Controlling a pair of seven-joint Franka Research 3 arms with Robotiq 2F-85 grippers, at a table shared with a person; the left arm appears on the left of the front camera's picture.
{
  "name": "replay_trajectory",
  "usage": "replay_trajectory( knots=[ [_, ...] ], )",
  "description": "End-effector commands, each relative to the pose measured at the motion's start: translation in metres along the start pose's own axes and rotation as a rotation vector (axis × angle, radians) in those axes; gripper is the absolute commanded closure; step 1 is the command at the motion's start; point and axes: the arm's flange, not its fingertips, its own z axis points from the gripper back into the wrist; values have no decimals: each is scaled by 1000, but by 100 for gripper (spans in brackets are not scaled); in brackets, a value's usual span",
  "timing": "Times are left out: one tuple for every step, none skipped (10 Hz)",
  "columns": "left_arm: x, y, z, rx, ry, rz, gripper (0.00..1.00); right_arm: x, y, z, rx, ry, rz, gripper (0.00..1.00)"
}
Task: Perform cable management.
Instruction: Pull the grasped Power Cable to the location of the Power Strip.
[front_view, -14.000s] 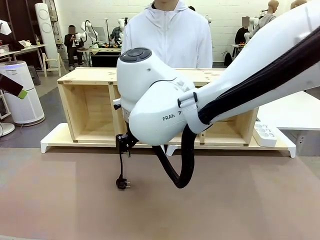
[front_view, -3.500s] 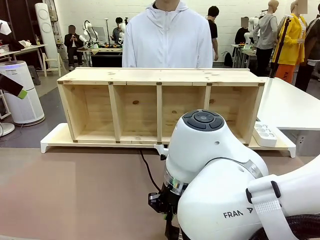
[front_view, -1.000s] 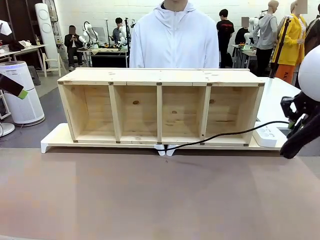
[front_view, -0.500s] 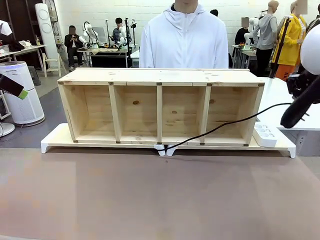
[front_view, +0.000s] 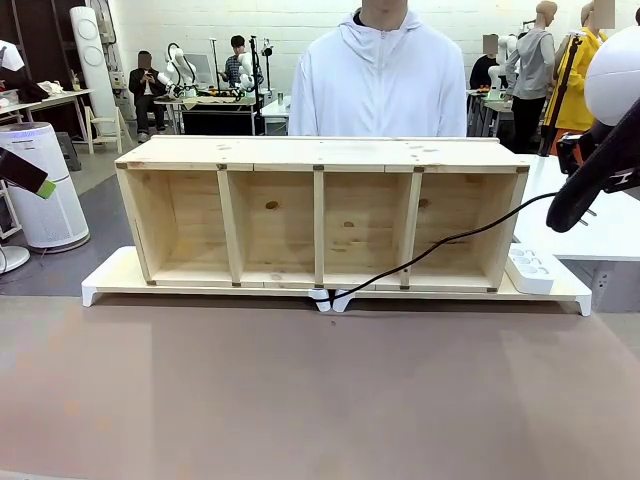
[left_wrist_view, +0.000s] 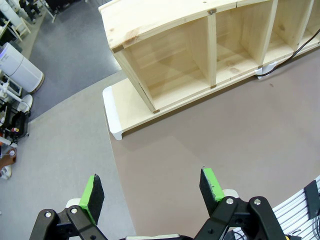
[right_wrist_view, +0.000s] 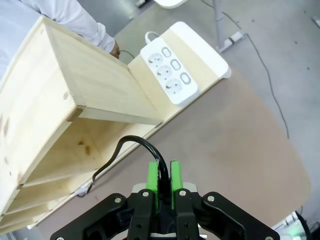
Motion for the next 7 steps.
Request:
replay_trajectory(
  knots=[
    [2,0,-1,4,-5,0,0,-4,-7,4,-5,-14,1,88],
    [2,0,-1,4,-5,0,0,-4,-7,4,-5,-14,1,88],
    [2,0,-1,4,-5,0,0,-4,-7,4,-5,-14,1,88],
    [2,0,-1,4,-5,0,0,-4,-7,4,-5,-14,1,88],
    [2,0,-1,4,-5,0,0,-3,-2,4,1,-5,1,88],
    [2,0,-1,4,-5,0,0,16,-14,1,-17,-1,57,88],
    [2,0,-1,4,-5,0,0,38,-21,-1,-53,-6,91,88]
  ],
)
